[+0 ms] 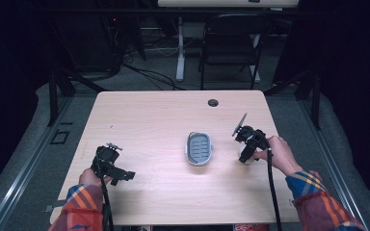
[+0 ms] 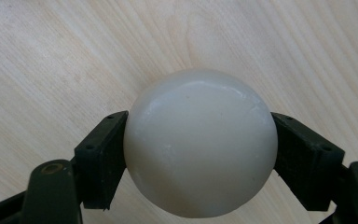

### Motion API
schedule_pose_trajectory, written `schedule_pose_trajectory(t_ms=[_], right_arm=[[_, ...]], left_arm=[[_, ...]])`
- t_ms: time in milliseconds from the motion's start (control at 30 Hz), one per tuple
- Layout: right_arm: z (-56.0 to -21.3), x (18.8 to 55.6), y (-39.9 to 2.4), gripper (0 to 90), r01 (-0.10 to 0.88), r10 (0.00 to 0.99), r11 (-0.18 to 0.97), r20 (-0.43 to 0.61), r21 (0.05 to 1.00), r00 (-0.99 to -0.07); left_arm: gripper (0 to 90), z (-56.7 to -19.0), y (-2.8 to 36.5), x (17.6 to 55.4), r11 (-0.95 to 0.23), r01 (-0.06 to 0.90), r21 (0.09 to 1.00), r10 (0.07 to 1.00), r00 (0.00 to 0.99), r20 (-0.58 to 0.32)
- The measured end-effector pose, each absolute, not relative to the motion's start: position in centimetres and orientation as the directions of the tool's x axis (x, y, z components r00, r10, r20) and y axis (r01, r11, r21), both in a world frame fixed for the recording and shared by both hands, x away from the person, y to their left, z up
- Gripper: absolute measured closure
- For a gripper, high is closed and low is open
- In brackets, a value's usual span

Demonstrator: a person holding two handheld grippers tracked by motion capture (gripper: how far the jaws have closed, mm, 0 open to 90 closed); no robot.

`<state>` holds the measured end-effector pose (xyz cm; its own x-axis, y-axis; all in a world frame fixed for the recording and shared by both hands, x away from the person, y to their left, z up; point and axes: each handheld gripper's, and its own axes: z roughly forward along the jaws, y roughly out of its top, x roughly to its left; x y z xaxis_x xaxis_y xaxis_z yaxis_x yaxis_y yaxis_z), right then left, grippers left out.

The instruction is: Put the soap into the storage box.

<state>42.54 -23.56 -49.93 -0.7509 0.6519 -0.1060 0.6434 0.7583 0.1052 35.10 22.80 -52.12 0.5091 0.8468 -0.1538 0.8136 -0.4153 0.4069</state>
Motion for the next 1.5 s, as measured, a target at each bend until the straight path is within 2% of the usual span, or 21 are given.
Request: schedule_pose_trajectory(t_ms=[733, 833, 1000, 1033, 1067, 1500], right_arm=[[-48.3, 44.0, -21.5, 23.9, 0.613, 0.621, 0.784, -0.125, 0.097, -0.774], [-48.1, 44.1, -21.1, 23.9, 0.613, 0.624, 0.781, -0.121, 0.12, -0.772], [-47.5, 44.5, -20.6, 23.9, 0.599, 0.607, 0.795, -0.129, 0.099, -0.784], [-47.7, 44.4, -20.5, 23.9, 0.602, 0.614, 0.789, -0.125, 0.124, -0.779], [-47.5, 44.5, -20.4, 23.9, 0.596, 0.605, 0.796, -0.136, 0.104, -0.784], [-46.6, 45.0, -19.4, 23.9, 0.584, 0.597, 0.802, -0.137, 0.125, -0.79]], left_arm=[[0.0, -52.1, 22.8, 35.1, -0.414, 0.815, 0.406, 0.847, 0.508, -0.156], [0.0, -52.1, 22.8, 35.1, -0.414, 0.814, 0.406, 0.847, 0.508, -0.156], [0.0, -52.2, 22.8, 35.1, -0.416, 0.814, 0.405, 0.846, 0.51, -0.155], [0.0, -52.2, 22.8, 35.1, -0.418, 0.814, 0.404, 0.846, 0.511, -0.155], [0.0, -52.2, 22.8, 35.1, -0.418, 0.814, 0.404, 0.846, 0.511, -0.155], [0.0, -52.2, 22.8, 35.1, -0.414, 0.816, 0.404, 0.847, 0.508, -0.158]])
